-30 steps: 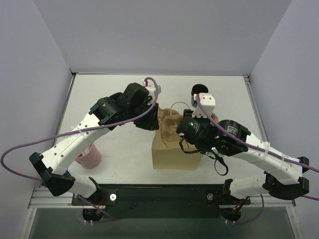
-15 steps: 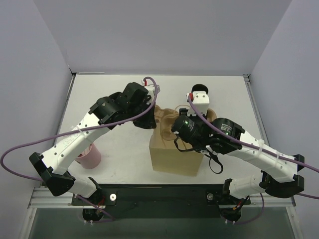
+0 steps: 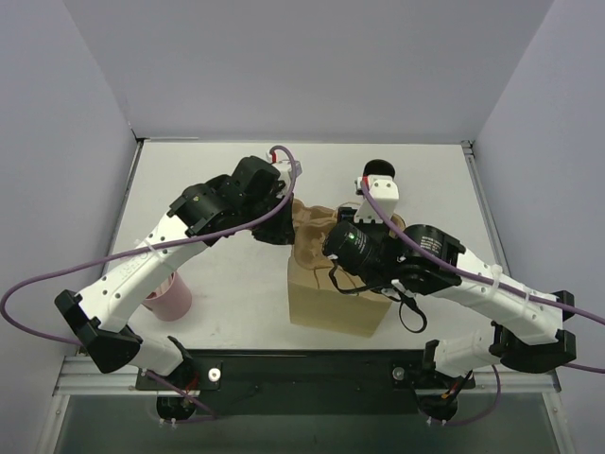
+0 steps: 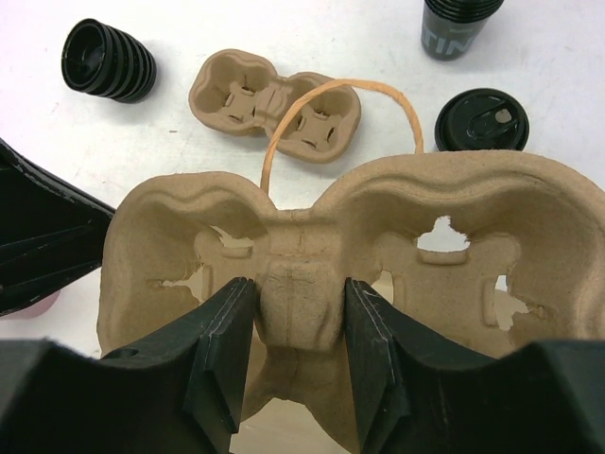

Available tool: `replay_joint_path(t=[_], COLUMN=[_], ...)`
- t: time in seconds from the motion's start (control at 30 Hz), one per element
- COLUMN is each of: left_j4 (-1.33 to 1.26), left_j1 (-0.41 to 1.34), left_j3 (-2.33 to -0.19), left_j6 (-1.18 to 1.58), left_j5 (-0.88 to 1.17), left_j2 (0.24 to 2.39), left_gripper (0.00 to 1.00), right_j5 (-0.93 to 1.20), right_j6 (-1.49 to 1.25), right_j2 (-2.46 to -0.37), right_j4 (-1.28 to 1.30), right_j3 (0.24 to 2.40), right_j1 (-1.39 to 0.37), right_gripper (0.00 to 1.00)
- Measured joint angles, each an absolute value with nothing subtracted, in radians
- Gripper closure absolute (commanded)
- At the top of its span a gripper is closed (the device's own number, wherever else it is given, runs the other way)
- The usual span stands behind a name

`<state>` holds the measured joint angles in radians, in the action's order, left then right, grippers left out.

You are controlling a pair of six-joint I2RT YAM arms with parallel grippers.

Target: Pack the takeout coffee

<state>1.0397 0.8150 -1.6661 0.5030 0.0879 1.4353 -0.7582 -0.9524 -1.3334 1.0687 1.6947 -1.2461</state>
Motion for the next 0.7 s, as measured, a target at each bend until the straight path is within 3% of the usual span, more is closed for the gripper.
replay_joint_path(t=[0.7], left_j4=[1.038], left_j1=[0.81], left_j3=[-1.635], left_j6=[0.548], left_j5=[0.094], left_j2=[1.421], left_gripper=[1.0], right_j5=[-0.739], right_j6=[-1.268], right_j2=[-1.335], right_j4=[1.122], right_j3=[1.608], right_j1=[-1.301], right_gripper=[0.75])
